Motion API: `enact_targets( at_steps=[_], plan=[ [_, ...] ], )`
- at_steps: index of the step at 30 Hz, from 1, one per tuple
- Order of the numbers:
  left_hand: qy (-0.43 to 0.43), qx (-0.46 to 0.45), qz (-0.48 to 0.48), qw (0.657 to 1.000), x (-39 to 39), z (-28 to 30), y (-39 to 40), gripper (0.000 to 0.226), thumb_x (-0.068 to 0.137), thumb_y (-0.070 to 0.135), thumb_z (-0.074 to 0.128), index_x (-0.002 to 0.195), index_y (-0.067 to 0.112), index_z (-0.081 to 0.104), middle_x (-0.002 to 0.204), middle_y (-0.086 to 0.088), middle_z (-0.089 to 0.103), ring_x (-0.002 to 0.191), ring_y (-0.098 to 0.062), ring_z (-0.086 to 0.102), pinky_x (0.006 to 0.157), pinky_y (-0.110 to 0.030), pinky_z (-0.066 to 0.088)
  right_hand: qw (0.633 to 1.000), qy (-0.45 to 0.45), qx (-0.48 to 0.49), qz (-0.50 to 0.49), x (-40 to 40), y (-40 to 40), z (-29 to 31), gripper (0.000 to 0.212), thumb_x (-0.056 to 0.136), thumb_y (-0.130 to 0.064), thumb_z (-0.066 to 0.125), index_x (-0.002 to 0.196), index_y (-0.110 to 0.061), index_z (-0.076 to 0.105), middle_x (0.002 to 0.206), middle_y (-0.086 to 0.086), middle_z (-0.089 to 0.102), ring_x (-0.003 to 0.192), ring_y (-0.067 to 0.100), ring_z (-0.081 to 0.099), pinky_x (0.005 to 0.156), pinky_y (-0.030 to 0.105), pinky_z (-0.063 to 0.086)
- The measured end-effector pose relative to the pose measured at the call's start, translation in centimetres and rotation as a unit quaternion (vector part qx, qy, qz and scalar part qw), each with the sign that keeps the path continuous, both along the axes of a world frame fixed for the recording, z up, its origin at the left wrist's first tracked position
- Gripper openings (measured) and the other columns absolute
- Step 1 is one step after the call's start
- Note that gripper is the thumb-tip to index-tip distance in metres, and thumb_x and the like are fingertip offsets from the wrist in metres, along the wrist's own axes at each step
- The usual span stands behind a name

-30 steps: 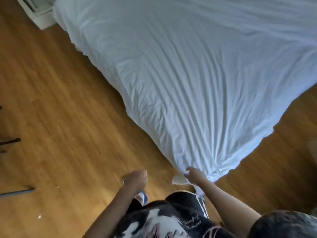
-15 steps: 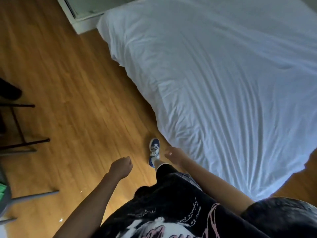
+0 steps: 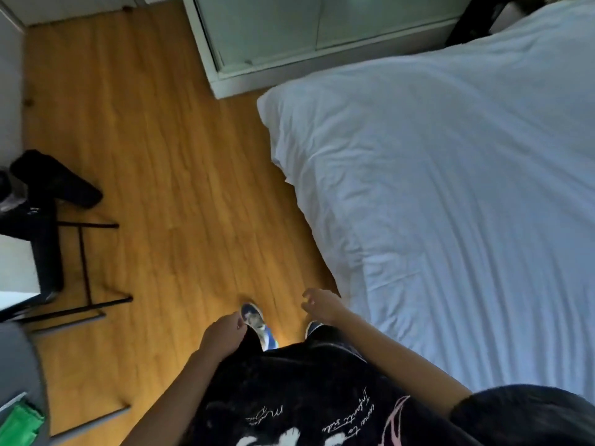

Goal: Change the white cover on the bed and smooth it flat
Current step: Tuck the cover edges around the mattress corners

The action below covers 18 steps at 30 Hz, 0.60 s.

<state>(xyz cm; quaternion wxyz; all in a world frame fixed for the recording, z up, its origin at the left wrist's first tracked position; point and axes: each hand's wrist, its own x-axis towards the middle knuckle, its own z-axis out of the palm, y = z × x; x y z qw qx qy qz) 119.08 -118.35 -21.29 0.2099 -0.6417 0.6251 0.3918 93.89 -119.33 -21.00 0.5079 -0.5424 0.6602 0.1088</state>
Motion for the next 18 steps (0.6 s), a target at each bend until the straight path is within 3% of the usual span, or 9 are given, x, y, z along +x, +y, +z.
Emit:
enact_targets(
  at_steps=[3,9,18],
  plan=[
    [0.001,-0.007,-0.014,1.0,1.8,-0.8,-7.6,0.018,0.099,0.028,0.042,0.085,0.018,0.046,0.076,0.004,0.047,0.063,-0.011,0.04,0.052,-0.025,0.026,1.0,0.013,0.005,0.0,1.4,-6.9,-1.2,0.043,0.097,-0.036,0.047,0.136,-0.017,0.049,0.129,0.006,0.059,0.118,0.024,0.055,0.095,0.034,0.045],
    [0.003,-0.026,-0.09,0.996,5.9,-1.9,-27.3,0.02,0.098,0.027,0.041,0.085,0.014,0.051,0.089,-0.007,0.061,0.08,-0.024,0.056,0.063,-0.032,0.035,0.995,0.045,-0.005,-0.09,5.1,-21.1,-1.9,0.041,0.098,-0.035,0.049,0.133,-0.015,0.051,0.127,0.007,0.059,0.115,0.025,0.056,0.095,0.037,0.047],
    [0.03,-0.029,-0.23,0.972,8.6,0.3,-52.7,0.021,0.101,0.026,0.04,0.098,0.012,0.055,0.087,-0.005,0.058,0.076,-0.024,0.055,0.06,-0.032,0.036,0.972,0.057,-0.046,-0.223,11.0,-40.0,0.4,0.036,0.096,-0.028,0.048,0.128,-0.016,0.057,0.127,0.004,0.061,0.116,0.022,0.056,0.095,0.035,0.046]
  ],
)
